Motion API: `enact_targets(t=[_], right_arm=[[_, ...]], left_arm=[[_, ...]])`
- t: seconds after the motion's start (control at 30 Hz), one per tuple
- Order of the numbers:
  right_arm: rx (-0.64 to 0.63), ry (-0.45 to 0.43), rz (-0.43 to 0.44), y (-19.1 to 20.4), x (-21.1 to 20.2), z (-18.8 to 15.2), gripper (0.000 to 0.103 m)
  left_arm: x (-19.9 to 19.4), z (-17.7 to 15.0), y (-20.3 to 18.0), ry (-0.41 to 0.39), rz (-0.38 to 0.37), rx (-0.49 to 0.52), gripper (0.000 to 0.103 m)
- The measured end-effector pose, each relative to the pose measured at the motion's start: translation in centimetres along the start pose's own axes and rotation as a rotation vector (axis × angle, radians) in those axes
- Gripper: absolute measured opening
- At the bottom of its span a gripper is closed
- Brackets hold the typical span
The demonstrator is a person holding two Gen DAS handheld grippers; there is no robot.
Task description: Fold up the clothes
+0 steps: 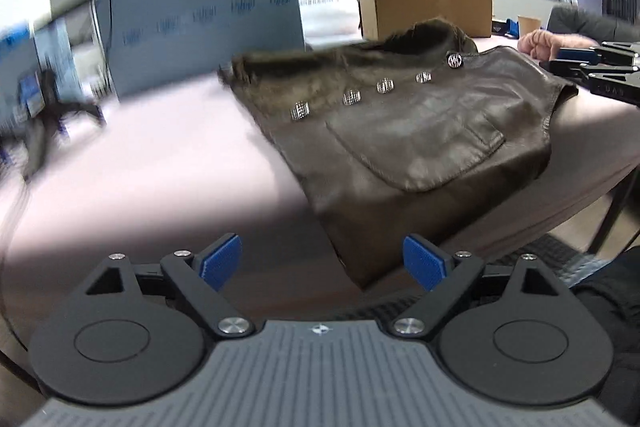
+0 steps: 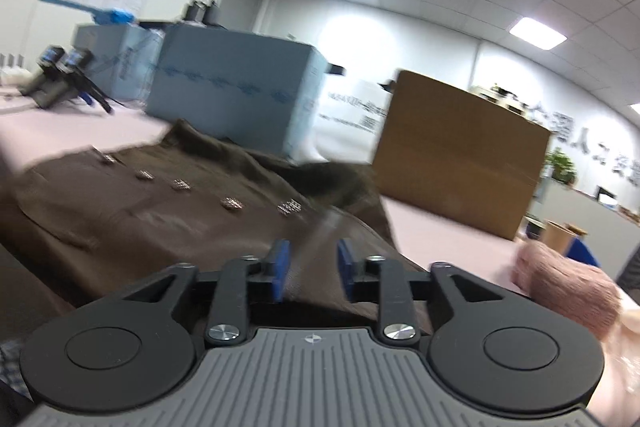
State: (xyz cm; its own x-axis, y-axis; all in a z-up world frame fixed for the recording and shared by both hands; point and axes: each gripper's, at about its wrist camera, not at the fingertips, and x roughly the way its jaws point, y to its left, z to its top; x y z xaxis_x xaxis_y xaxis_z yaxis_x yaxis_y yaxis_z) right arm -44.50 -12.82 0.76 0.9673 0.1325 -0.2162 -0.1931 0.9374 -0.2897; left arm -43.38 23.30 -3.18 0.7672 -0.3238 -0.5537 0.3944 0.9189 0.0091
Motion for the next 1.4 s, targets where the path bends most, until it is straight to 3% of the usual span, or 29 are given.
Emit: enact_targets(t=[0.1, 0.27, 0.47, 0.53, 0.63, 0.8, 0.97, 1.1, 1.13, 1.2, 1.27, 1.33, 1.37, 1.4], right_arm=[[-0.032, -0.004, 0.032, 1.4, 0.5, 0.6, 0.036], [-0.12, -0.003, 0.069, 4.1, 1.1, 0.8, 0.038], [-0.118, 0.0, 0.077, 4.4, 1.1, 0.6, 0.043], [-0.114, 0.002, 0.064, 4.2, 1.1, 0.6, 0.044], [-0.105, 0.003, 0.044, 3.9, 1.0, 0.5, 0.044], [-0.086, -0.001, 0.005, 3.1, 0.8, 0.5, 0.044], [-0.036, -0.002, -0.02, 1.3, 1.4, 1.7, 0.046], [0.078, 0.025, 0.018, -1.8, 3.6, 3.6, 0.057], [0.104, 0.032, 0.026, -2.7, 4.2, 4.0, 0.058], [0.204, 0.055, 0.038, -6.0, 6.9, 5.3, 0.068], [0.295, 0.088, 0.067, -8.9, 9.5, 6.2, 0.07], [0.397, 0.144, 0.102, -11.7, 12.7, 6.9, 0.074], [0.435, 0.177, 0.137, -12.7, 14.3, 7.1, 0.076], [0.467, 0.203, 0.172, -13.6, 15.8, 7.4, 0.077]], left_arm=[[1.9, -1.1, 0.3, 0.053, -0.074, -0.095, 0.088], [4.2, -1.1, -0.3, 0.051, -0.138, -0.154, 0.087], [3.3, -0.4, 0.1, -0.033, -0.175, -0.256, 0.064], [3.1, 0.1, 0.2, -0.02, -0.146, -0.271, 0.022], [3.0, 1.0, 0.6, 0.028, -0.12, -0.308, 0.008], [1.3, 1.4, 1.9, 0.036, -0.142, -0.311, 0.005], [-1.5, 2.0, 3.9, -0.012, -0.021, -0.266, 0.004], [-1.5, 2.2, 5.0, 0.075, 0.054, -0.207, 0.007], [-1.3, 2.2, 5.2, 0.119, 0.06, -0.189, 0.014], [-1.5, 2.5, 5.7, 0.179, 0.089, -0.169, 0.016], [-2.9, 3.3, 5.9, 0.171, 0.167, -0.143, 0.026], [-5.8, 5.3, 6.0, 0.072, 0.262, -0.105, 0.063], [-7.1, 6.5, 5.9, 0.017, 0.278, -0.088, 0.088], [-8.1, 7.6, 5.8, -0.035, 0.272, -0.072, 0.091]])
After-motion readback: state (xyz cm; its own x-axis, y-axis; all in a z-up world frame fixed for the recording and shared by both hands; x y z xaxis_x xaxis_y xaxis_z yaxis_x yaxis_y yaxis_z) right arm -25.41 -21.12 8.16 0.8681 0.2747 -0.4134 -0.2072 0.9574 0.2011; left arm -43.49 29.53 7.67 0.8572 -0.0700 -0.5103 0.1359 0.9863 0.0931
